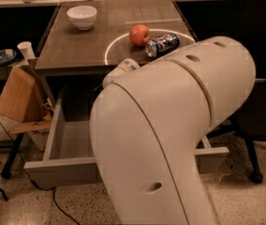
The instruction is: Pick blue chip bag from top drawer and place on counter
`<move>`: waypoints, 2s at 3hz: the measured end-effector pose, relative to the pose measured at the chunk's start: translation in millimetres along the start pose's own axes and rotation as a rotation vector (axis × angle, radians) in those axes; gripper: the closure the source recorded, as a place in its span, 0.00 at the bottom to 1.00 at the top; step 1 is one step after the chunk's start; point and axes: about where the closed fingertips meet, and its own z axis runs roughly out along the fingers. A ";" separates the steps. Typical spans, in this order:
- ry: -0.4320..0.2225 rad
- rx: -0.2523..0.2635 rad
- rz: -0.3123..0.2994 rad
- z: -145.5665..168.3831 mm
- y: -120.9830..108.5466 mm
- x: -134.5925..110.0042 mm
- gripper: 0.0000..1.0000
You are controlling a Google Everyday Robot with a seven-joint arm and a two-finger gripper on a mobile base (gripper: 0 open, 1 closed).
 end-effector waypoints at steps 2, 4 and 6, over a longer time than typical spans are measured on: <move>-0.031 -0.001 0.017 -12.4 -0.2 7.1 1.00; -0.115 -0.111 -0.131 -90.9 -12.7 30.9 1.00; -0.240 -0.128 -0.328 -183.2 -54.5 59.6 1.00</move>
Offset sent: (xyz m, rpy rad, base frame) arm -0.0280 -0.0060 0.0207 0.0356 -0.0728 -0.0294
